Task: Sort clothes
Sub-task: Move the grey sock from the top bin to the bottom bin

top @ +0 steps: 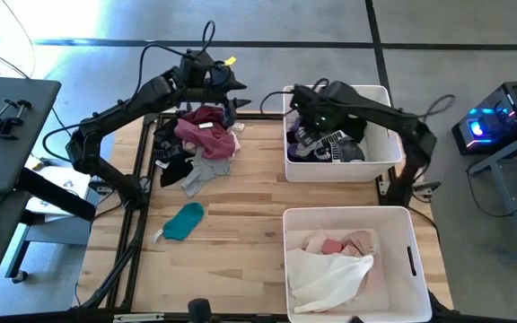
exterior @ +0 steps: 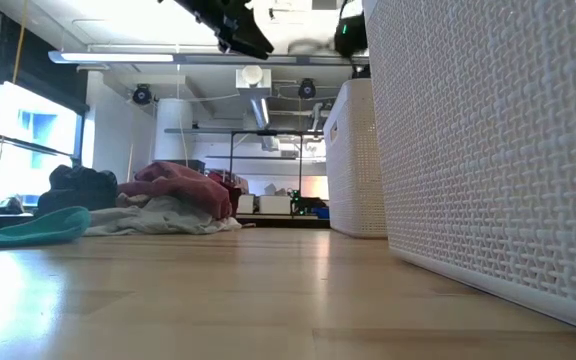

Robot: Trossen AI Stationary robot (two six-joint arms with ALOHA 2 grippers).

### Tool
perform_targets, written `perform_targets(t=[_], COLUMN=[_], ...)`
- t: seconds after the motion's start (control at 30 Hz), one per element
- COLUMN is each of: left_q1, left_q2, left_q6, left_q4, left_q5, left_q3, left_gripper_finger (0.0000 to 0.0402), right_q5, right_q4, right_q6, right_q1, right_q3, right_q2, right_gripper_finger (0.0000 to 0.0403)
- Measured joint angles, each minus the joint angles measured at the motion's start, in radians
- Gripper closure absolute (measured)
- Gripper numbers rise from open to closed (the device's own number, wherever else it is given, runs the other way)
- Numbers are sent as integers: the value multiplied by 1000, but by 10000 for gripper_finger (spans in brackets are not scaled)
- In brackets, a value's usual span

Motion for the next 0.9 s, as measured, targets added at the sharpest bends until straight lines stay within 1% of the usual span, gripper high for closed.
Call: perform_targets(t=[0.07, 0.17, 0.2, 0.3, 0.4, 0.47, 0.53, 0.6, 0.67, 0.73, 0.8, 0.9], left_q1=[3, 4, 4, 4, 4, 4, 4, 4, 4, 4, 4, -6], left_q2=[0, 0, 0, 0, 0, 0, 0, 0, 0, 0, 0, 9], left_q6=[0, 0, 0, 1, 1, 1, 1, 2, 11, 30, 44, 16], left_q4=[0, -1, -1, -2, -10, -15, -15, -14, -14, -8, 28, 139], left_q5=[0, 0, 0, 0, 0, 0, 0, 0, 0, 20, 93, 235], left_q3=[0, 0, 0, 0, 0, 0, 0, 0, 0, 0, 0, 0], left_gripper_finger=[186, 186, 186, 186, 186, 186, 186, 186, 186, 186, 186, 186], right_q5=[-26, 26, 9, -74, -71, -62, -81, -121, -131, -117, -48, 96], right_q4=[-1, 25, 37, 32, -5, -3, 9, 14, 27, 53, 68, 51], right_q6=[-125, -280, -321, -380, -411, -435, -451, -421, -328, -228, -120, 90], right_q1=[-31, -53, -64, -93, -102, -99, -98, -99, -87, -50, 17, 145], right_q3=[0, 2, 4, 6, 5, 5, 6, 6, 5, 5, 6, 6], right_q2=[41, 58, 51, 34, 21, -13, -51, -87, -135, -216, -303, -417], right_gripper_finger=[238, 238, 238, 238, 238, 238, 238, 238, 238, 238, 238, 238])
